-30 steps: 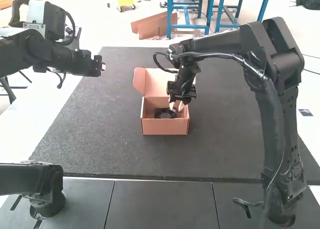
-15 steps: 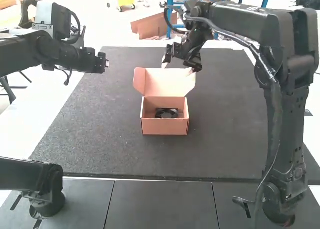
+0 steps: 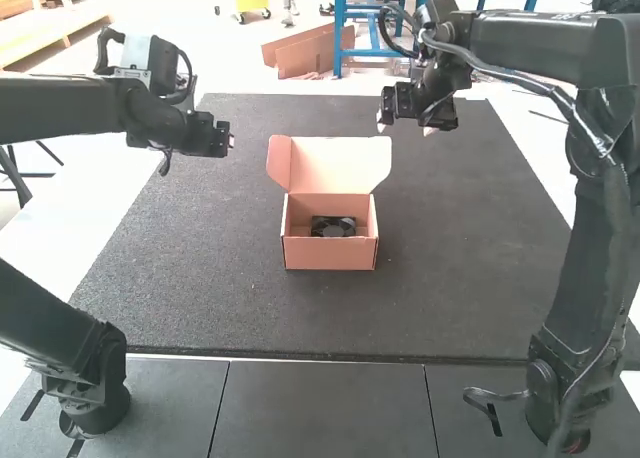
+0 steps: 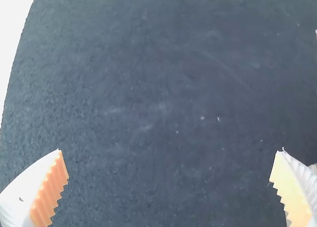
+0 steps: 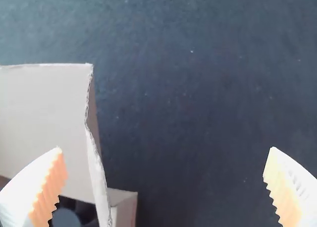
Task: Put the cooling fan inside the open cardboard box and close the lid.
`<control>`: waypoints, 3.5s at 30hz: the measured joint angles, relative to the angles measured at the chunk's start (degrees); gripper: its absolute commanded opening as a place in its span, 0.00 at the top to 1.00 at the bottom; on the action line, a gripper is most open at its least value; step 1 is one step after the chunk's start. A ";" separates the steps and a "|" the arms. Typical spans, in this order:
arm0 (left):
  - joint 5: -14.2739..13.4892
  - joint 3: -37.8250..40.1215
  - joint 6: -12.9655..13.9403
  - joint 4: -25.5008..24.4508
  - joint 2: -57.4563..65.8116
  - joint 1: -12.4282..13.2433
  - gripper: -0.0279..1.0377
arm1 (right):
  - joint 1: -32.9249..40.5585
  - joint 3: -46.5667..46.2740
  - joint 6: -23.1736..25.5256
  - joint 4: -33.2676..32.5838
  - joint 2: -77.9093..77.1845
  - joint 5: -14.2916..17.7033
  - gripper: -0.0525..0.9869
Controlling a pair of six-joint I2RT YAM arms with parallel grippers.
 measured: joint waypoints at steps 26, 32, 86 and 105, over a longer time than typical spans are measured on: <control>3.39 12.20 0.02 4.74 18.93 -2.64 0.07 | -0.37 14.88 -1.81 -7.32 14.29 -6.99 0.11; 7.48 13.31 0.00 3.06 18.93 -5.75 0.07 | -0.37 18.23 -1.66 -11.45 14.95 -8.09 0.21; 9.92 13.53 0.02 -2.60 17.18 -7.02 0.07 | 0.39 22.01 2.32 -29.40 13.09 -17.75 0.96; 10.60 11.21 0.04 -5.79 10.67 -8.72 0.07 | 3.19 19.98 3.85 -31.67 11.69 -20.11 0.96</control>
